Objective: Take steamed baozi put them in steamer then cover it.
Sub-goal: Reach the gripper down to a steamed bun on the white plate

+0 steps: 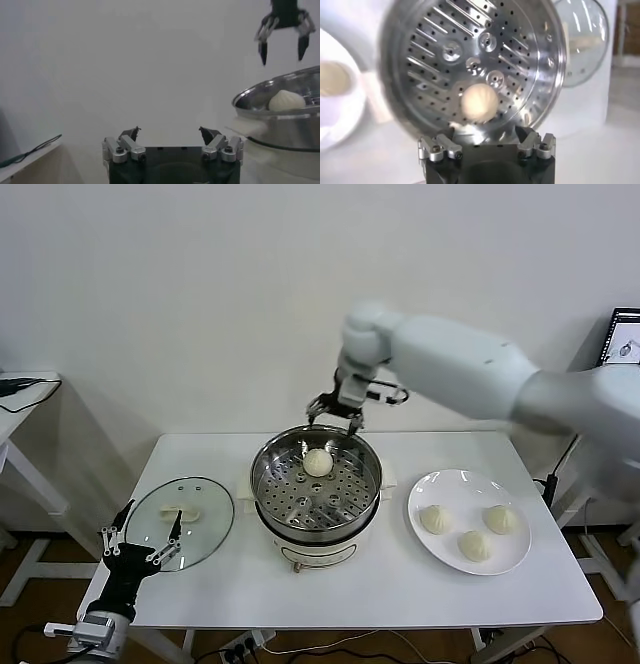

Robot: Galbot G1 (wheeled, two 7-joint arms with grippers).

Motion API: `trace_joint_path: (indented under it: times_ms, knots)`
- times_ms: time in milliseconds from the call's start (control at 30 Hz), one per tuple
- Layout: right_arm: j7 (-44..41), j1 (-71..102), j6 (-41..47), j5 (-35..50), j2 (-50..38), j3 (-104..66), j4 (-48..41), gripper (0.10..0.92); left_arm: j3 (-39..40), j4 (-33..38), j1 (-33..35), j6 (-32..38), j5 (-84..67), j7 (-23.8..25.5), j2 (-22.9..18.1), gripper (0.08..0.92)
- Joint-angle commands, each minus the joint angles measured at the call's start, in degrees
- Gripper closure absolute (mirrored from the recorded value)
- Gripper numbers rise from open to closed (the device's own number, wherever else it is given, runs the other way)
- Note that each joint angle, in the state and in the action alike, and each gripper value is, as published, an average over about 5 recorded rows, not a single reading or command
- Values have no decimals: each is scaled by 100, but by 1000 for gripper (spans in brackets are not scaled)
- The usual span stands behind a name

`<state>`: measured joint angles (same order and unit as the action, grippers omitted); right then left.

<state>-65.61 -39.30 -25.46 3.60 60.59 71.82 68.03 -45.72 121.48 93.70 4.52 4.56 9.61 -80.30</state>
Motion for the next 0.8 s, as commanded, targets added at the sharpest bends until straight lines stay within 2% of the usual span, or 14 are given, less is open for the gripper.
trace_joint_path:
  times_ms: [33,167,400,800]
  knots:
    - [-318,-787,1759,1580,-1788,716,1159,203,66,220,59,-9,48,-24,8,177]
    - [-202,-357,2533,1690,-2393,731,1212,203,167,242,66,0,111,-64,1,177]
    - [88,962,3294,1120,-2805,87,1204,203,214,229,65,17,146,-69,-23,177]
    - [95,2693,3343,380,-2444,-1228,99,203,203,36,-56,12,147,-61,-48,177]
